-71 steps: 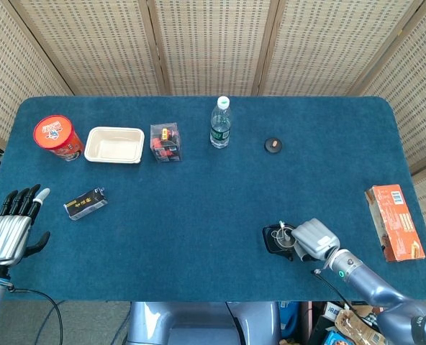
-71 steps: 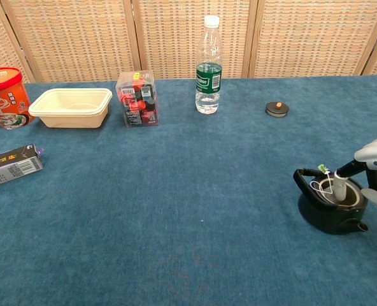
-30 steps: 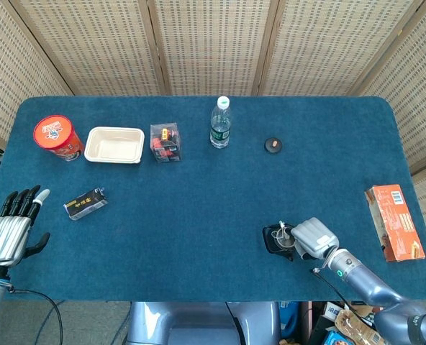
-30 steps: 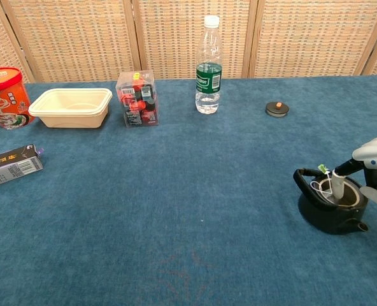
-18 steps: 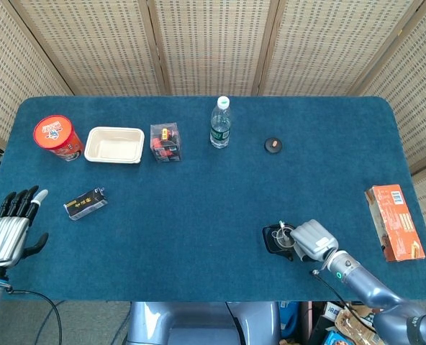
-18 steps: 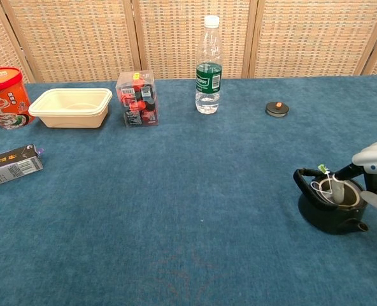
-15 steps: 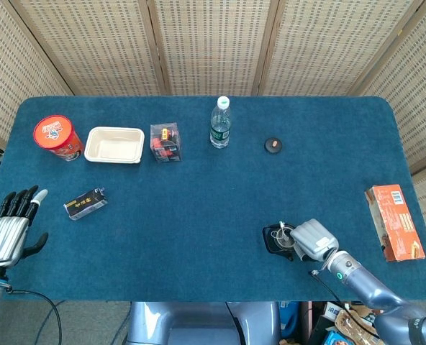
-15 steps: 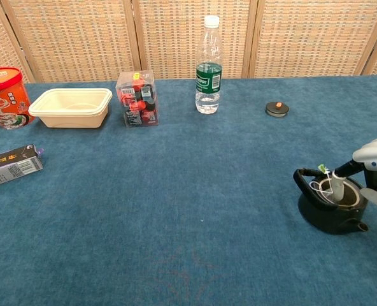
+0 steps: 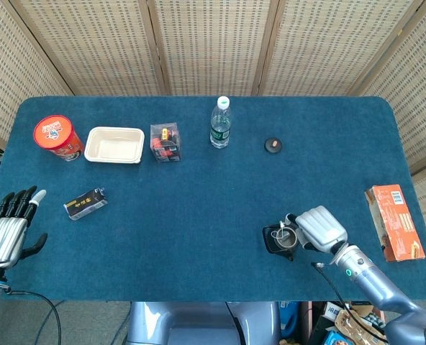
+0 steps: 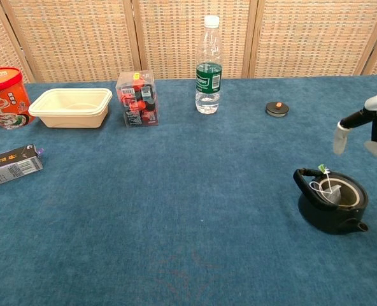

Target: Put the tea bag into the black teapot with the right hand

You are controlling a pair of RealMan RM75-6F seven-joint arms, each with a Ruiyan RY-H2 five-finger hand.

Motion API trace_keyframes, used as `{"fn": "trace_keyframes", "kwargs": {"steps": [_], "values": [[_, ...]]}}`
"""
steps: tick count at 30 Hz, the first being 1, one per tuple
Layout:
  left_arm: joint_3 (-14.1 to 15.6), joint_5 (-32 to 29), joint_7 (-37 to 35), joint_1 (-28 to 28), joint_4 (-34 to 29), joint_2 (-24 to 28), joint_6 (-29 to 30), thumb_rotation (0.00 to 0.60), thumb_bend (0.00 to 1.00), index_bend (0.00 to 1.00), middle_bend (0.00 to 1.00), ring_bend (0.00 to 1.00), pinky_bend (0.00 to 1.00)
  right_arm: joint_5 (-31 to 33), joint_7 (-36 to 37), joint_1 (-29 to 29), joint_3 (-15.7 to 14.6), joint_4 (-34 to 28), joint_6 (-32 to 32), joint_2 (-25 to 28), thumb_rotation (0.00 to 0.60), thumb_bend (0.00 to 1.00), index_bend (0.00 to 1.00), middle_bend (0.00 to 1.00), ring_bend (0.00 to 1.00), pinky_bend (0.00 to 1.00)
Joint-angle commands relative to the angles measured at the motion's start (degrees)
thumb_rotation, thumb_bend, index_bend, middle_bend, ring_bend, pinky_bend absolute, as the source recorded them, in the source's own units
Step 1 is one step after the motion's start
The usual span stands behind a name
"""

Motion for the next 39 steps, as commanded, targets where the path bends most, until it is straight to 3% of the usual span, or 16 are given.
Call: {"fn": "trace_keyframes", "kwargs": {"steps": [1,10,16,23,29,36,39], "values": [[0.0,0.0,-0.1,0.1,0.0,0.0,0.1,0.600,0.37,0.00,0.00,0.00,0.00,-0.7,0.8,-0.8,0.5,0.2,1.4,0.0,0.539,0.85,0.36,0.94,0.93,1.00],[0.0,-0.2,-0.2,0.1,0.2,-0.1,0.0,0.600,0.37,0.00,0.00,0.00,0.00,-2.7,3.2,-3.6,2.0,1.6,7.3,-1.5,0.542,0.85,0.36,0.84,0.91,1.00],[0.0,-0.6,-0.2,0.2,0.4,-0.1,-0.3,0.600,0.37,0.00,0.00,0.00,0.00,-4.1,4.7,-6.2,3.2,4.4,12.7,-4.7,0.555,0.81,0.36,0.68,0.77,1.00],[0.2,-0.6,-0.4,0.4,0.6,-0.5,-0.3,0.600,0.37,0.00,0.00,0.00,0.00,-5.5,5.7,-9.1,4.7,7.4,19.3,-8.2,0.561,0.73,0.26,0.52,0.60,0.97],[0.6,0.0,-1.2,0.7,1.4,-1.4,-0.1,0.600,0.37,0.00,0.00,0.00,0.00,-6.5,7.2,-12.2,5.1,9.8,24.5,-11.3,0.493,0.62,0.21,0.36,0.42,0.76],[0.9,0.4,-1.6,1.1,2.1,-2.2,0.2,0.600,0.37,0.00,0.00,0.00,0.00,-7.8,7.4,-14.5,4.7,11.4,27.2,-12.9,0.465,0.60,0.17,0.22,0.20,0.40],[1.0,0.6,-1.6,1.2,2.2,-2.4,0.3,0.600,0.37,0.00,0.00,0.00,0.00,-8.3,6.9,-15.3,4.6,12.2,28.3,-13.6,0.396,0.60,0.14,0.14,0.09,0.26]]}}
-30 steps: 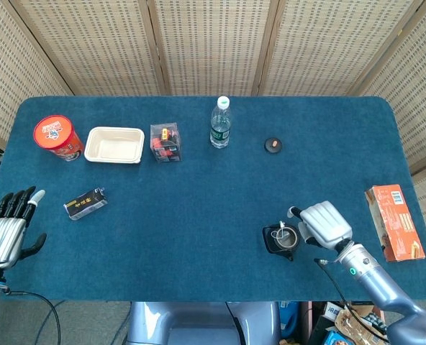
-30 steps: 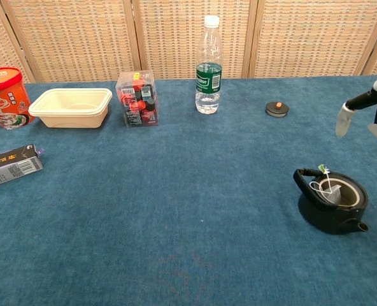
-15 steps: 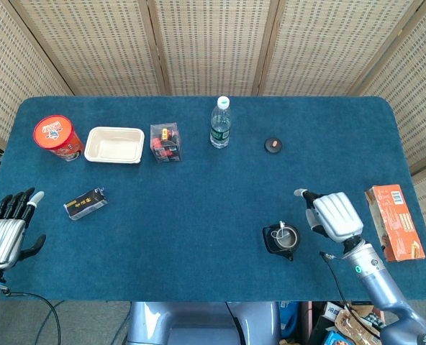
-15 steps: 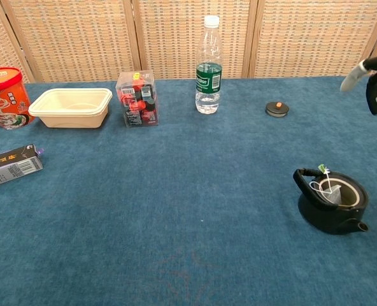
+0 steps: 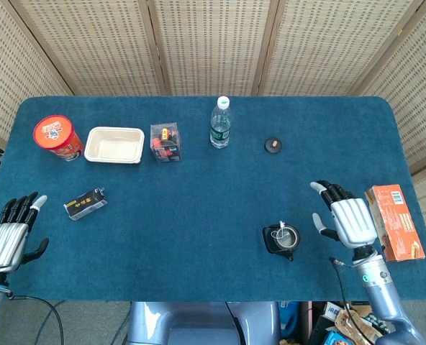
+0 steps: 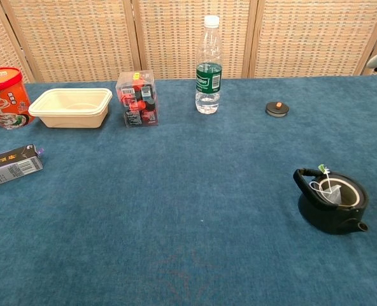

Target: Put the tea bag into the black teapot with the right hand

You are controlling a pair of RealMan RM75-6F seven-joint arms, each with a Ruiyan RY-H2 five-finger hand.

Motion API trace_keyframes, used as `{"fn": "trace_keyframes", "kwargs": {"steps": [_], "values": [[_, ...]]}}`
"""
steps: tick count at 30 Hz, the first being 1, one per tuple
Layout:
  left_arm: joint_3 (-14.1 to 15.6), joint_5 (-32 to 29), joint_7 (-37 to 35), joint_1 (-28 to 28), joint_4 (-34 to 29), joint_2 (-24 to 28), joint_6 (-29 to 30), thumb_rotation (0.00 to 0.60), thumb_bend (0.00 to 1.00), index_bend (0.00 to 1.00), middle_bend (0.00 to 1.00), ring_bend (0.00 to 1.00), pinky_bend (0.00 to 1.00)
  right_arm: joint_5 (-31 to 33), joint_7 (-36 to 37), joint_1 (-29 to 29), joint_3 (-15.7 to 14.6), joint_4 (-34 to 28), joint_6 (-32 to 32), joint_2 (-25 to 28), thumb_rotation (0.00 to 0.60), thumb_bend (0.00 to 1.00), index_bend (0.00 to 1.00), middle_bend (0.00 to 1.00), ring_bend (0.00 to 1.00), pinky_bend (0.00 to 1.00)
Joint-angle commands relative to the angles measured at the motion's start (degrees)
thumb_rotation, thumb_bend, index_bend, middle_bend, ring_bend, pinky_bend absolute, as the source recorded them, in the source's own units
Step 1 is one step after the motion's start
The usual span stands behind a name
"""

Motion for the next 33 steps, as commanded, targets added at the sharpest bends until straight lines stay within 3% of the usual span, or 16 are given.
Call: {"fn": "trace_keyframes", "kwargs": {"steps": [1,7,33], "values": [[0.1,0.3,0.0,0.1,0.0,-0.2,0.2,0.600,0.37,0.00,0.00,0.00,0.00,-0.5,-0.5,-0.8,-0.2,0.7,1.1,-0.6,0.364,0.60,0.12,0.10,0.04,0.21],[0.9,2.7,-0.9,1.3,1.1,-1.6,2.4,0.600,0.37,0.00,0.00,0.00,0.00,-2.4,-0.7,-3.8,-0.7,3.7,5.3,-3.6,0.268,0.57,0.06,0.00,0.00,0.10],[2.0,9.4,3.0,2.9,1.0,-2.0,6.6,0.600,0.37,0.00,0.00,0.00,0.00,-5.8,0.5,-9.2,-1.3,7.4,8.7,-6.6,0.260,0.56,0.05,0.00,0.00,0.09]]}}
